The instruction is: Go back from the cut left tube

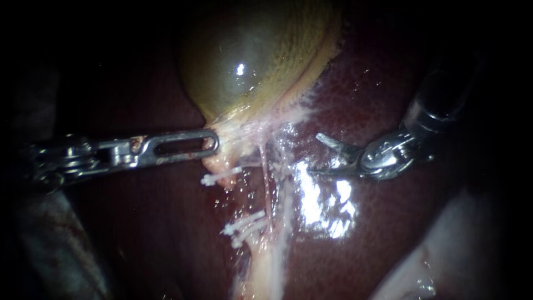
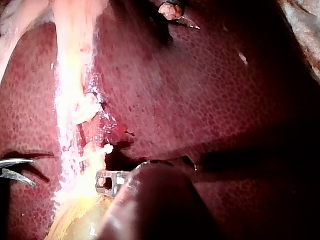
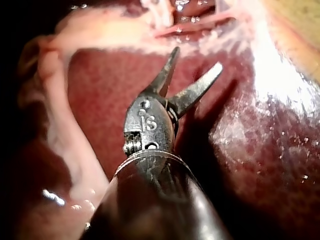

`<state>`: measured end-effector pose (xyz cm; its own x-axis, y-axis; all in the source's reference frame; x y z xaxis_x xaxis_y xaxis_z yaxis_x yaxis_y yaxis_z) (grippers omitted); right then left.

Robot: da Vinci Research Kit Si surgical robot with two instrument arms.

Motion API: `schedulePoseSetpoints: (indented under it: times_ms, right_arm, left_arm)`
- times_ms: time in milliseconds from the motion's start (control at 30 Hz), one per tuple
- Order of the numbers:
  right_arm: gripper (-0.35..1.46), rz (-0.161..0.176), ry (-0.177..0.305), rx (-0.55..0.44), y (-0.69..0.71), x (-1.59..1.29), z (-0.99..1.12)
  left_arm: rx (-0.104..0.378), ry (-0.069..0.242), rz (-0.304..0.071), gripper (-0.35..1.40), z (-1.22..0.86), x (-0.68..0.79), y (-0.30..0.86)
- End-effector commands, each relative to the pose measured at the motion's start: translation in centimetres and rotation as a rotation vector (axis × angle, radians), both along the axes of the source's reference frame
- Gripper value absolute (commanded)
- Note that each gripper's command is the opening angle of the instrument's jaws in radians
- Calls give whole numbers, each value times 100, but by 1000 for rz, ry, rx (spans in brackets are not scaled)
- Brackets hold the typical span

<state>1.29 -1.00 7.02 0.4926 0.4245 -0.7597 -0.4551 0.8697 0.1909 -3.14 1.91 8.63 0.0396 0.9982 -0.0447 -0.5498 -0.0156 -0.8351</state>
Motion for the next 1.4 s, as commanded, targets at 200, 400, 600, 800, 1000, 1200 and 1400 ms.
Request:
schedulePoseSetpoints:
  times_ms: [200,400,600,800,1000,1200,1400]
  right_arm:
    - [143,9,3,-3,2,-2,-5]
    - [143,8,5,-3,1,0,-4]
    - [143,8,5,-3,1,1,-4]
    - [143,6,7,-3,0,1,-3]
    - [143,5,9,-2,0,1,-3]
    - [143,2,13,-1,-1,3,-2]
    - [143,2,13,-1,-1,3,-2]
  left_arm:
    - [-3,-3,0,-35,13,-13,-1]
    - [-9,-8,3,-35,30,-24,-6]
    - [-14,-10,4,-35,42,-31,-9]
    - [-15,-9,2,-35,44,-36,-8]
    - [-14,-10,2,-35,46,-41,-7]
    - [-13,-11,3,-35,46,-43,-8]
    - [-13,-13,5,-35,47,-44,-9]
